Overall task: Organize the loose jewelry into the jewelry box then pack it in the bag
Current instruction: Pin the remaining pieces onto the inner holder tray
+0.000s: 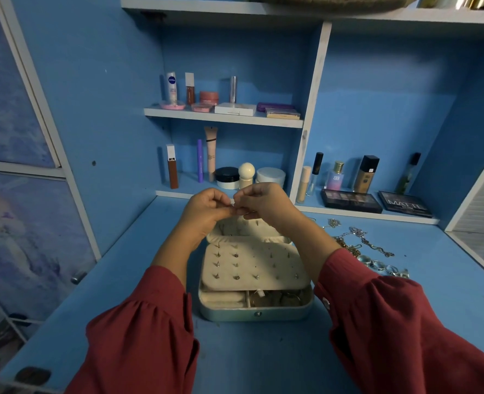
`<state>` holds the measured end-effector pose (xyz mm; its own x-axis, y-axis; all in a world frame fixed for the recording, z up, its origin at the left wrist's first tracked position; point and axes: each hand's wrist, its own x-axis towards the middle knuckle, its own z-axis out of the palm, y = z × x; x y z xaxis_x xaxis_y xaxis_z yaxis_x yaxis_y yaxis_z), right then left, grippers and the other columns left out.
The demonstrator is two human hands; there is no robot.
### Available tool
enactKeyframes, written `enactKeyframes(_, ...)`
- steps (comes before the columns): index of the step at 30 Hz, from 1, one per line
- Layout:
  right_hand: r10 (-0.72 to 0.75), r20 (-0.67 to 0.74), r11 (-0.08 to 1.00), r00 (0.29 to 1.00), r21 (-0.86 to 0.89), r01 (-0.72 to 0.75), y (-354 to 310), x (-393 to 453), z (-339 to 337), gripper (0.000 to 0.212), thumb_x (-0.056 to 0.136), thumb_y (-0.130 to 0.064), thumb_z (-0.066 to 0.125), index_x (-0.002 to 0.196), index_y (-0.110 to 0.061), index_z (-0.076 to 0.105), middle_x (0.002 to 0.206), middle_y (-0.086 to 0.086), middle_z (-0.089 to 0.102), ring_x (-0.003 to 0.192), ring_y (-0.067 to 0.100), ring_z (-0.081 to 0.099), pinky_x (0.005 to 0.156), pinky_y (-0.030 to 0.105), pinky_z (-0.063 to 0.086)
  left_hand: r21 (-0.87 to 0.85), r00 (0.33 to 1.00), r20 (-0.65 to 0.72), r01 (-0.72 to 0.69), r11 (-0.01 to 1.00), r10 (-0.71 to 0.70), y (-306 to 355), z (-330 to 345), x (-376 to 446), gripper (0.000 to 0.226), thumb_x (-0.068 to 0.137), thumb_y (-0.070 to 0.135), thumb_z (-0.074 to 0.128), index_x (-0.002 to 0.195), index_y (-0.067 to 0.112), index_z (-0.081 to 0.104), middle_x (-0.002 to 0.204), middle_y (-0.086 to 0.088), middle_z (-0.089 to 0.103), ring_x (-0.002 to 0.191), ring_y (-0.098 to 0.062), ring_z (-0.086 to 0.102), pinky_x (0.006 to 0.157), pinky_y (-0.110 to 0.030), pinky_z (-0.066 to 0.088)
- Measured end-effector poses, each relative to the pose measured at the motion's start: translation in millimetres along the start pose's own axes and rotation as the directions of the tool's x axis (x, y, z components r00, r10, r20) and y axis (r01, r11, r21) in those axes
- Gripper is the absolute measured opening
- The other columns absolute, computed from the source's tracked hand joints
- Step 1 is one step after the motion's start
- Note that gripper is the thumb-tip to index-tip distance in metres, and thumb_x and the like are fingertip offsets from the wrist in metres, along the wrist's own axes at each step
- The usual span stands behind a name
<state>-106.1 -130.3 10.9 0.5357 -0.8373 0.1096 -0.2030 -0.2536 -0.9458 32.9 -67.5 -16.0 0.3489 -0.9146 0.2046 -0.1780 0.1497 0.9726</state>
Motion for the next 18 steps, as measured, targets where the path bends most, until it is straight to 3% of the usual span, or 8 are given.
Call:
enactKeyframes(7, 0.005, 0.066, 0.999, 0.998, 0.047, -0.008, 0, 1, -1, 0.011, 0.091, -0.008, 0.062, 0.083, -0.013, 0.067, 0.081, 0.007, 0.067, 0.072, 0.015, 0.061, 0.069, 0.023, 0.054, 0.021, 1.0, 0.012, 0.019, 1.0, -0.019, -4, 2, 3, 0.022, 0.075, -0.003, 0.074, 0.082, 0.011, 0.059, 0.076, -0.004, 0.066, 0.071, -0.011, 0.062, 0.067, -0.018, 0.049)
enactKeyframes(11, 0.017, 0.02, 1.0, 1.0, 0.008, -0.017, 5, 5, -2, 0.007, 0.089, -0.006, 0.064, 0.088, -0.013, 0.063, 0.081, 0.009, 0.067, 0.067, 0.015, 0.06, 0.069, 0.027, 0.055, 0.088, 0.998, -0.061, 0.008, 0.996, -0.003, -8, 1, 7, 0.022, 0.077, -0.004, 0.072, 0.077, 0.013, 0.058, 0.072, -0.005, 0.061, 0.068, -0.013, 0.058, 0.068, -0.023, 0.049)
enactKeyframes(14, -0.014, -0.056, 0.971, 0.998, -0.239, 0.001, 13, 7, -1, 0.01, 0.086, -0.006, 0.064, 0.091, -0.015, 0.061, 0.08, 0.008, 0.066, 0.065, 0.015, 0.058, 0.064, 0.025, 0.049, 0.306, 0.993, -0.1, -0.037, 0.951, 0.07, -16, 0, 11, 0.023, 0.079, 0.0, 0.07, 0.072, 0.02, 0.061, 0.069, 0.002, 0.06, 0.065, -0.011, 0.056, 0.069, -0.029, 0.05)
enactKeyframes(18, -0.096, 0.046, 0.762, 0.994, -0.639, 0.103, 23, 8, -2, 0.023, 0.089, -0.006, 0.055, 0.1, -0.016, 0.073, 0.104, 0.001, 0.068, 0.09, 0.013, 0.06, 0.074, 0.017, 0.041, 0.635, 0.992, -0.043, -0.065, 0.77, 0.119, -21, 2, 13, 0.02, 0.084, 0.01, 0.063, 0.076, 0.028, 0.069, 0.083, 0.009, 0.068, 0.089, -0.016, 0.061, 0.092, -0.038, 0.046)
